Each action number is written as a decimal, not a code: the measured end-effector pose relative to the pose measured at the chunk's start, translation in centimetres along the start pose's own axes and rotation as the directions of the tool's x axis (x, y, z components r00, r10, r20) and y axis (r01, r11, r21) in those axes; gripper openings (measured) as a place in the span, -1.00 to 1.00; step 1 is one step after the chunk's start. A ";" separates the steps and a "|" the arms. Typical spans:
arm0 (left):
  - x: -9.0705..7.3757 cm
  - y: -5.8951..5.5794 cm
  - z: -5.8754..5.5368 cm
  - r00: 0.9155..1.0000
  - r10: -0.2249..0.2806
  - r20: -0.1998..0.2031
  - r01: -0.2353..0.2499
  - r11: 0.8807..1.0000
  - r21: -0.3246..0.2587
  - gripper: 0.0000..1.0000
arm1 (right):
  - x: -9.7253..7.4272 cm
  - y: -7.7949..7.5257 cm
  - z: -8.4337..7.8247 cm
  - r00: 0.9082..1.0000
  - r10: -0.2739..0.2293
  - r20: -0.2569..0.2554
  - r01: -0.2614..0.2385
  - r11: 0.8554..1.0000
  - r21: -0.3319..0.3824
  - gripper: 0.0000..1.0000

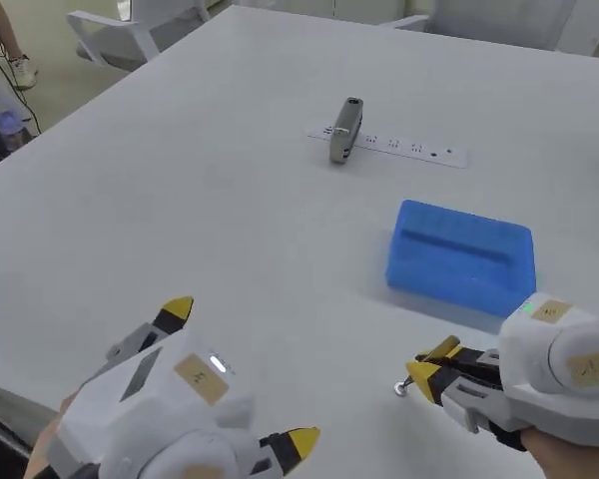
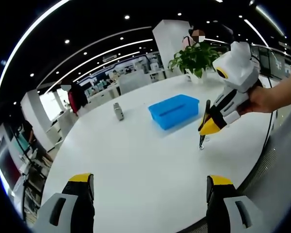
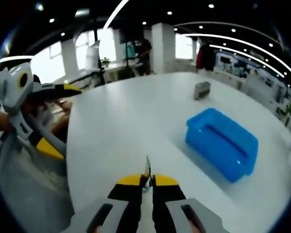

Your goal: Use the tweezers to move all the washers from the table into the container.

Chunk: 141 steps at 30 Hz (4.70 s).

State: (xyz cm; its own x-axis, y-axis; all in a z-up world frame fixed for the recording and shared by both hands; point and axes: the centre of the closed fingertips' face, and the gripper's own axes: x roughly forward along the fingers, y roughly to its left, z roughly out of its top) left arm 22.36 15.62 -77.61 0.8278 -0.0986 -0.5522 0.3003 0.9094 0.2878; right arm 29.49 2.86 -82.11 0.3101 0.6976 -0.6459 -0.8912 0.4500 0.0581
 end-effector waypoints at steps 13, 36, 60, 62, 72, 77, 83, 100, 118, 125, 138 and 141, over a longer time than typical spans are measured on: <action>0.1 -0.1 -0.2 1.000 -0.006 -0.013 0.007 1.000 0.009 0.98 | -2.2 -0.9 3.0 0.998 -0.004 0.058 0.003 1.000 0.014 -0.95; 0.2 -0.4 -0.5 0.999 -0.014 -0.030 0.015 1.000 0.025 0.98 | -4.3 -6.6 9.4 0.977 -0.120 0.177 0.124 0.992 -0.010 -0.95; 0.3 -0.8 -0.7 0.998 -0.036 -0.042 0.037 0.999 0.036 0.98 | 2.0 -13.1 7.8 0.967 -0.220 0.132 0.210 0.974 0.084 -0.95; 0.3 -0.8 -0.7 0.998 -0.034 -0.043 0.036 0.999 0.037 0.98 | 2.2 -13.4 7.6 0.967 -0.221 0.124 0.212 0.974 0.080 -0.95; 0.3 -0.7 -0.8 0.999 -0.032 -0.044 0.033 0.999 0.033 0.98 | 4.2 -14.4 6.3 0.974 -0.218 0.067 0.213 0.974 0.074 -0.95; 0.4 -0.7 -0.8 0.998 -0.031 -0.048 0.033 0.999 0.035 0.98 | 4.6 -14.0 6.0 0.975 -0.216 0.050 0.213 0.976 0.054 -0.95; 0.4 -0.8 -1.0 0.998 -0.038 -0.057 0.040 0.999 0.034 0.95 | 4.9 -14.1 5.7 0.975 -0.217 0.047 0.215 0.976 0.043 -0.94; 0.3 -0.5 -0.8 0.999 -0.022 -0.042 0.023 0.999 0.036 0.98 | 0.7 -12.7 9.0 0.960 -0.229 0.162 0.221 0.973 0.063 -0.92; 0.1 -0.4 -0.3 1.000 -0.019 -0.017 0.019 0.999 0.029 0.97 | -4.7 -6.7 6.2 0.958 -0.218 0.186 0.208 0.976 0.068 -0.93; 0.2 -0.5 -0.4 1.000 -0.024 -0.020 0.024 0.999 0.039 0.95 | -4.1 -5.0 3.3 0.971 -0.192 0.139 0.176 0.977 0.122 -0.92; 0.2 -0.5 -0.6 0.999 -0.021 -0.033 0.022 0.999 0.045 0.94 | -2.9 -3.0 -0.6 0.989 -0.138 0.055 0.129 0.981 0.142 -0.92; 0.2 -0.5 -0.6 0.999 -0.022 -0.035 0.023 0.999 0.046 0.94 | -2.5 -2.9 -1.1 0.990 -0.136 0.035 0.131 0.982 0.136 -0.92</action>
State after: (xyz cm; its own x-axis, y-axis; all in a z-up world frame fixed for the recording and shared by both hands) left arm 22.09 15.35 -78.38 0.8040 -0.1041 -0.5854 0.3410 0.8873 0.3106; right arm 30.97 -0.84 -81.49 0.4402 0.6488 -0.6208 -0.7898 0.6086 0.0760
